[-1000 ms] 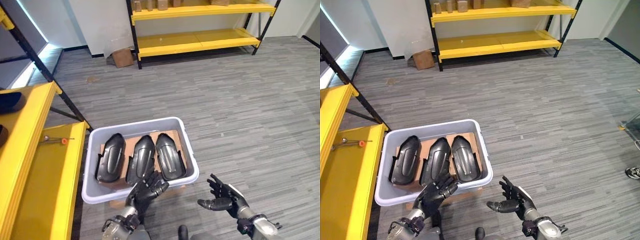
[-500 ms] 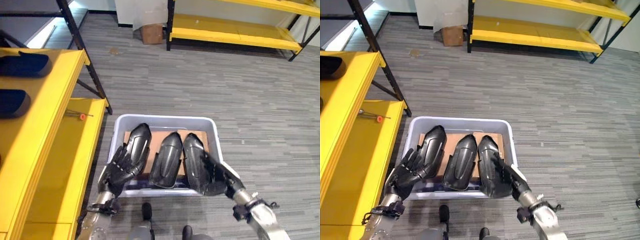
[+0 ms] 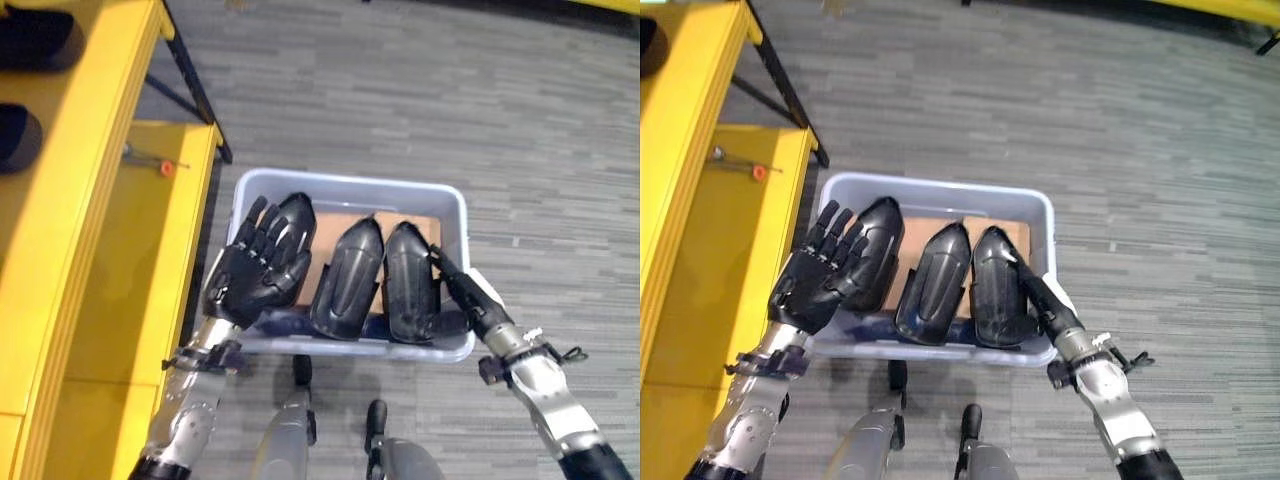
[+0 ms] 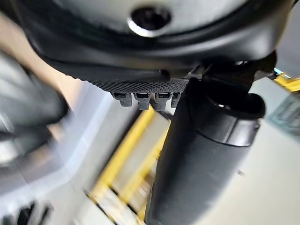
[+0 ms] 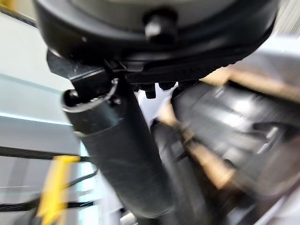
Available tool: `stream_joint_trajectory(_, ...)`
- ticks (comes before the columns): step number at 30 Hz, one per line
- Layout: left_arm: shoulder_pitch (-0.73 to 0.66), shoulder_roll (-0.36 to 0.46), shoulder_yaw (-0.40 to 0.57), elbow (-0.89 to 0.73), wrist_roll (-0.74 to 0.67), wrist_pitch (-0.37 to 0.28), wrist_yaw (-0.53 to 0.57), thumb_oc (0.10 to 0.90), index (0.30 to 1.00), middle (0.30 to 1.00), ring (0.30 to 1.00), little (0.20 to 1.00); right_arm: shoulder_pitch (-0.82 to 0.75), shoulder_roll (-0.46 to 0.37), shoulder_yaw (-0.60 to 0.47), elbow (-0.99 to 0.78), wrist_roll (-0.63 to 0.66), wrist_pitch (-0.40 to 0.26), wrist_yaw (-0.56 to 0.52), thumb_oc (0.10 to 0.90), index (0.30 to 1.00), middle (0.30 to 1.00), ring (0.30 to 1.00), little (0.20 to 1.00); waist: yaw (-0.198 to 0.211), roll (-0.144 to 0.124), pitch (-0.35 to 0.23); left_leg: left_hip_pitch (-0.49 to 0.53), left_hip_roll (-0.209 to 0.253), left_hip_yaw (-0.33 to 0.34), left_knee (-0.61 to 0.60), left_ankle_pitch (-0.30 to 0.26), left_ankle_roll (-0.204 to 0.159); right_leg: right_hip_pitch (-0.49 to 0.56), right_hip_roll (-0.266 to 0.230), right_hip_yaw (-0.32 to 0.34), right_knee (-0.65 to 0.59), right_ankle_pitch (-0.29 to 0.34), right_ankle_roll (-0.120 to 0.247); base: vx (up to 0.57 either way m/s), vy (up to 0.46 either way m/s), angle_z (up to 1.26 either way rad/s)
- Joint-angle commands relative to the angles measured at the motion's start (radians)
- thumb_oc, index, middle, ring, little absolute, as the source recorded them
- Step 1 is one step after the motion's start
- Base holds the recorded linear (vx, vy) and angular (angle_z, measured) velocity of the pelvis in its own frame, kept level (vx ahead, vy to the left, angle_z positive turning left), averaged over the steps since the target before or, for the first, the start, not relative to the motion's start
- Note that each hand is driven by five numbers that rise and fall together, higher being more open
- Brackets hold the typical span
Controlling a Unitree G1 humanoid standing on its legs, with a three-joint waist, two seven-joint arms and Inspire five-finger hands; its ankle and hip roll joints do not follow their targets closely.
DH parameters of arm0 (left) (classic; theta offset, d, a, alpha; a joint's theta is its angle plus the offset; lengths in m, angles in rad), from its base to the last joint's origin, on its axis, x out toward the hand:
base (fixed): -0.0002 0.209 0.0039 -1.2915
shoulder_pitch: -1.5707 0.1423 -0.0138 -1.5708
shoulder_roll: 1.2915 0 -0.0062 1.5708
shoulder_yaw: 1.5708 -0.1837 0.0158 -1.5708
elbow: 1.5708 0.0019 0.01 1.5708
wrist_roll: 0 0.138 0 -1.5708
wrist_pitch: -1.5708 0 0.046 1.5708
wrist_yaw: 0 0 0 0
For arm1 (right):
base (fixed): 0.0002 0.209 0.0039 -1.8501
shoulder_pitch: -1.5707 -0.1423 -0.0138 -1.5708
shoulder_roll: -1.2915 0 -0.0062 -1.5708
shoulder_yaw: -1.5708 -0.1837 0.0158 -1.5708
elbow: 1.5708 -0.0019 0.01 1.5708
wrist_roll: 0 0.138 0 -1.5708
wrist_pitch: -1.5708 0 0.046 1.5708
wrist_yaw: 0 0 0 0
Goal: Move parts from the plastic box to the shelf.
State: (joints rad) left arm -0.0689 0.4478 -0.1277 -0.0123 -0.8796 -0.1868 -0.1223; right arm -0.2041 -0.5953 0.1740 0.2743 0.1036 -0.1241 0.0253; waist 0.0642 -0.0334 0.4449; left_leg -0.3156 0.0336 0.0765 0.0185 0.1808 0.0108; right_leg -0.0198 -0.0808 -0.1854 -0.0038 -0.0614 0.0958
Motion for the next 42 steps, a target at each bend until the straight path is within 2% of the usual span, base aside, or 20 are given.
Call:
stream_joint_trajectory(1,0.010,0.016,0.058,-0.065,0.006,-0.062,0.021,0.900,1.000,1.000,1.000,1.000,-0.018,-0.037,0.012,-0.126,-0.033,-0.075,-0.030,0.900,1.000,1.000,1.000,1.000,0.006,-0.027,-0.059,0.004,0.000,0.016,0.085,-0.133,-0.031,-0.029,-0.019,0.045,0.032,0.033,-0.008,-0.05,0.011,0.09)
stream_joint_trajectory(7,-0.008,0.015,0.057,-0.063,0.002,-0.069,0.030,0.900,1.000,1.000,1.000,1.000,-0.054,-0.041,0.026,-0.092,-0.047,-0.055,-0.018,0.900,1.000,1.000,1.000,1.000,0.014,-0.023,-0.043,-0.006,-0.007,0.014,0.082,-0.130,-0.029,-0.037,-0.020,0.043,0.036,0.029,-0.011,-0.04,0.002,0.08)
stream_joint_trajectory(8,-0.060,0.002,0.035,-0.063,0.043,-0.038,0.009,0.900,1.000,1.000,1.000,1.000,-0.144,-0.044,0.071,-0.010,0.025,0.012,-0.040,0.900,1.000,1.000,1.000,1.000,0.025,-0.015,0.007,-0.036,-0.017,0.013,0.063,-0.115,-0.033,-0.085,-0.017,0.031,0.055,0.025,-0.016,-0.18,0.018,0.03)
stream_joint_trajectory(11,-0.070,0.005,0.031,-0.064,0.027,-0.040,0.008,0.900,1.000,1.000,1.000,1.000,-0.183,-0.047,0.073,0.030,0.041,0.042,-0.050,0.900,1.000,1.000,1.000,1.000,0.026,0.001,0.026,-0.047,-0.021,0.013,0.053,-0.107,-0.033,-0.112,-0.016,0.029,0.073,0.020,-0.019,-0.10,0.042,0.02)
stream_joint_trajectory(13,-0.071,0.005,0.032,-0.064,0.027,-0.040,0.007,0.900,1.000,1.000,1.000,1.000,-0.184,-0.047,0.074,0.031,0.041,0.042,-0.050,0.900,1.000,1.000,1.000,1.000,0.026,0.001,0.026,-0.047,-0.021,0.013,0.053,-0.107,-0.033,-0.113,-0.016,0.030,0.074,0.019,-0.019,-0.06,0.045,-0.01)
stream_joint_trajectory(14,-0.111,-0.004,0.027,-0.059,0.023,-0.057,-0.005,0.900,1.000,1.000,1.000,1.000,-0.273,-0.046,0.084,0.144,0.034,0.050,-0.041,0.900,1.000,1.000,1.000,1.000,0.031,0.034,0.065,-0.068,-0.028,0.013,0.045,-0.090,-0.030,-0.185,-0.019,0.021,0.137,0.007,-0.029,-0.14,0.096,-0.05)
stream_joint_trajectory(18,-0.124,-0.006,0.022,-0.057,0.024,-0.060,-0.006,0.900,1.000,1.000,1.000,1.000,-0.308,-0.056,0.085,0.184,0.035,0.064,-0.032,0.900,1.000,1.000,1.000,1.000,0.031,0.045,0.075,-0.081,-0.030,0.011,0.045,-0.085,-0.030,-0.217,-0.015,0.020,0.169,-0.002,-0.033,-0.05,0.029,-0.04)
stream_joint_trajectory(20,-0.139,-0.013,0.016,-0.068,0.029,-0.045,-0.005,0.900,1.000,1.000,1.000,1.000,-0.350,-0.073,0.087,0.244,0.074,0.107,-0.040,0.900,1.000,1.000,1.000,1.000,0.035,0.057,0.075,-0.102,-0.038,0.003,0.037,-0.073,-0.030,-0.250,-0.010,0.016,0.182,-0.005,-0.040,-0.05,-0.005,0.02)
stream_joint_trajectory(22,-0.143,-0.017,0.012,-0.073,0.033,-0.040,0.000,0.900,1.000,1.000,1.000,1.000,-0.361,-0.074,0.084,0.269,0.086,0.109,-0.044,0.900,1.000,1.000,1.000,1.000,0.037,0.061,0.075,-0.108,-0.040,-0.001,0.036,-0.071,-0.030,-0.262,-0.010,0.015,0.190,-0.006,-0.042,-0.04,0.005,-0.04)
stream_joint_trajectory(25,-0.147,-0.021,-0.002,-0.074,0.027,-0.044,-0.024,0.900,1.000,1.000,1.000,1.000,-0.427,-0.098,0.079,0.386,0.059,0.071,-0.067,0.900,1.000,1.000,1.000,1.000,0.045,0.085,0.075,-0.131,-0.044,-0.012,0.028,-0.061,-0.028,-0.327,-0.007,0.009,0.235,-0.012,-0.047,-0.03,0.011,-0.02)
stream_joint_trajectory(31,-0.148,-0.024,-0.012,-0.084,0.011,-0.028,-0.020,0.900,1.000,1.000,1.000,1.000,-0.505,-0.137,0.090,0.501,0.092,0.124,-0.031,0.900,1.000,1.000,1.000,1.000,0.058,0.116,0.075,-0.173,-0.055,-0.026,0.033,-0.054,-0.024,-0.418,-0.010,0.002,0.315,-0.027,-0.052,-0.01,0.000,-0.03)
stream_joint_trajectory(34,-0.147,-0.026,-0.016,-0.081,0.008,-0.025,-0.026,0.900,1.000,1.000,1.000,1.000,-0.525,-0.148,0.097,0.541,0.092,0.114,-0.030,0.900,1.000,1.000,1.000,1.000,0.059,0.120,0.075,-0.178,-0.058,-0.029,0.035,-0.056,-0.024,-0.433,-0.012,0.000,0.333,-0.036,-0.053,0.00,-0.024,-0.04)
stream_joint_trajectory(37,-0.149,-0.025,-0.030,-0.072,-0.002,-0.017,-0.030,0.900,1.000,1.000,1.000,1.000,-0.598,-0.177,0.118,0.608,0.072,0.106,-0.060,0.900,1.000,1.000,1.000,1.000,0.064,0.138,0.075,-0.204,-0.061,-0.035,0.044,-0.054,-0.024,-0.475,-0.009,-0.001,0.367,-0.042,-0.058,-0.01,-0.037,-0.01)
stream_joint_trajectory(42,-0.139,-0.013,-0.045,-0.078,-0.018,-0.004,-0.071,0.900,1.000,1.000,1.000,1.000,-0.659,-0.201,0.139,0.607,0.025,0.109,-0.054,0.900,1.000,1.000,1.000,1.000,0.064,0.152,0.075,-0.214,-0.062,-0.035,0.057,-0.060,-0.022,-0.503,-0.010,0.000,0.400,-0.049,-0.061,0.00,0.000,0.00)
